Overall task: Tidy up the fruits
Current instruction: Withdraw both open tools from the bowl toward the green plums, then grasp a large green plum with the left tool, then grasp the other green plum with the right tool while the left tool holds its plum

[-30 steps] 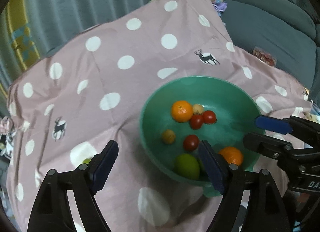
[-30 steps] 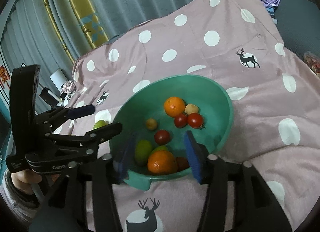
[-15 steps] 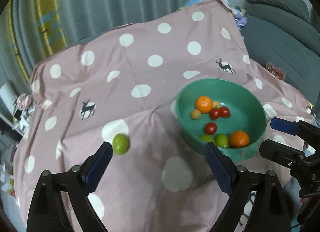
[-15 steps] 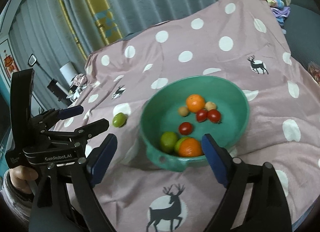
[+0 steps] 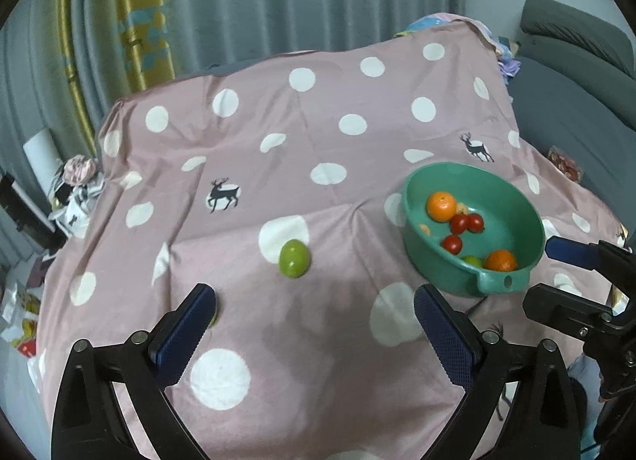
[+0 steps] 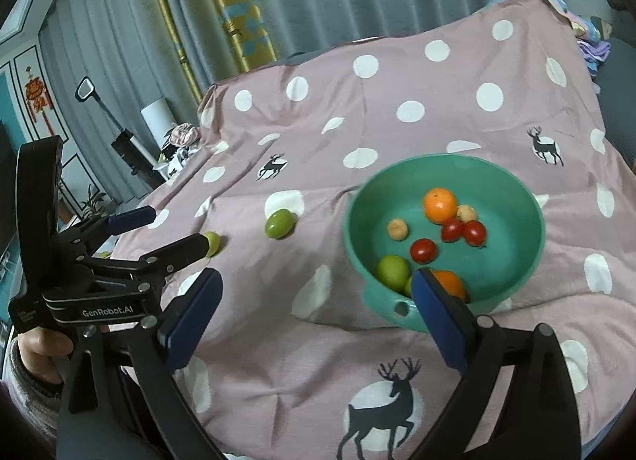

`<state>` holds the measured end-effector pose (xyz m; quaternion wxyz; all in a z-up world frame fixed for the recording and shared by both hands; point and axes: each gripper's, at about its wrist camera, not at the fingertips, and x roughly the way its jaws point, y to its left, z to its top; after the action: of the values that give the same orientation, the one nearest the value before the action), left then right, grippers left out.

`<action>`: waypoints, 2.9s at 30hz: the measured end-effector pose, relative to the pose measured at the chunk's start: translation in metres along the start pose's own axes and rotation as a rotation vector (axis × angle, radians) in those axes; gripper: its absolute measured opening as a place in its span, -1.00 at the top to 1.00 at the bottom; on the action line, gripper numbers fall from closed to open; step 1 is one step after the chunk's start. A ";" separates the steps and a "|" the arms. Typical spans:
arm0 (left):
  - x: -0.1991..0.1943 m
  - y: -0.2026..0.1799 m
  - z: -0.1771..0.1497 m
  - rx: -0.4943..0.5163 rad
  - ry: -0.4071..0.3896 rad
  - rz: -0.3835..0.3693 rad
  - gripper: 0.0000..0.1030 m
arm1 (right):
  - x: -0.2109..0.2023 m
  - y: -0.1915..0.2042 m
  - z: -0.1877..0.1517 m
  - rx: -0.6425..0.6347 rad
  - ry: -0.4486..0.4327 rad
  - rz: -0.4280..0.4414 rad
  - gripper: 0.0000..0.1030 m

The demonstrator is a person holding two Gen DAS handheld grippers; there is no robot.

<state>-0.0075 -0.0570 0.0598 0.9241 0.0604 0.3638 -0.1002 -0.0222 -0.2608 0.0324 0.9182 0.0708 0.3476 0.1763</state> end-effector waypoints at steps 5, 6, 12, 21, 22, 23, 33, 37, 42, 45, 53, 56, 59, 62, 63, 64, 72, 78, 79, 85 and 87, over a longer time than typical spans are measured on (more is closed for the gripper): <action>0.000 0.019 -0.014 -0.027 0.010 0.009 -0.93 | 0.008 0.012 -0.002 -0.015 0.024 0.012 -0.88; 0.001 0.024 -0.018 -0.034 0.015 0.012 -0.93 | 0.011 0.016 -0.002 -0.024 0.032 0.014 -0.88; 0.012 0.065 -0.045 -0.122 0.074 0.037 -0.93 | 0.026 0.030 -0.005 -0.059 0.073 0.030 -0.88; 0.024 0.104 -0.067 -0.237 0.103 0.024 -0.93 | 0.056 0.051 -0.010 -0.100 0.142 0.060 -0.88; 0.026 0.106 -0.067 -0.242 0.105 0.025 -0.93 | 0.059 0.053 -0.010 -0.104 0.151 0.062 -0.88; 0.028 0.108 -0.067 -0.244 0.106 0.027 -0.93 | 0.062 0.054 -0.011 -0.106 0.156 0.063 -0.88; 0.057 0.111 -0.048 -0.193 0.107 0.022 -0.93 | 0.084 0.059 -0.010 -0.102 0.195 0.066 -0.88; 0.070 0.108 -0.040 -0.163 0.109 0.000 -0.86 | 0.090 0.058 -0.010 -0.101 0.207 0.067 -0.88; 0.088 0.113 -0.035 -0.170 0.124 -0.054 -0.61 | 0.098 0.058 -0.009 -0.105 0.222 0.070 -0.88; 0.097 0.115 -0.034 -0.165 0.145 -0.061 -0.57 | 0.103 0.059 -0.008 -0.110 0.229 0.078 -0.88; 0.123 0.122 -0.032 -0.158 0.220 -0.046 -0.32 | 0.113 0.060 -0.003 -0.112 0.239 0.110 -0.86; 0.131 0.127 -0.032 -0.160 0.238 -0.031 -0.14 | 0.116 0.060 -0.002 -0.112 0.242 0.117 -0.85; 0.137 0.131 -0.034 -0.170 0.258 -0.028 0.06 | 0.120 0.058 0.001 -0.102 0.244 0.122 -0.83; 0.143 0.132 -0.037 -0.170 0.285 -0.021 0.13 | 0.125 0.055 0.004 -0.085 0.245 0.128 -0.82; 0.144 0.133 -0.038 -0.176 0.290 -0.026 0.15 | 0.126 0.055 0.004 -0.083 0.246 0.129 -0.81; 0.144 0.134 -0.037 -0.180 0.290 -0.029 0.16 | 0.128 0.056 0.005 -0.080 0.247 0.129 -0.81; 0.147 0.135 -0.036 -0.172 0.304 -0.021 0.27 | 0.136 0.052 0.004 -0.054 0.267 0.145 -0.77; 0.144 0.136 -0.036 -0.181 0.291 -0.025 0.28 | 0.143 0.051 0.006 -0.037 0.279 0.141 -0.77; 0.143 0.136 -0.036 -0.183 0.286 -0.026 0.28 | 0.144 0.051 0.007 -0.036 0.280 0.140 -0.77; 0.130 0.136 -0.035 -0.190 0.242 -0.041 0.28 | 0.154 0.050 0.011 -0.030 0.289 0.127 -0.77; 0.123 0.136 -0.035 -0.193 0.218 -0.042 0.28 | 0.160 0.051 0.013 -0.024 0.293 0.121 -0.77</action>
<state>0.0887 0.0639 -0.0445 0.8783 -0.0257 0.4712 -0.0771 0.0835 -0.1542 -0.0430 0.8461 0.0542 0.4709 0.2440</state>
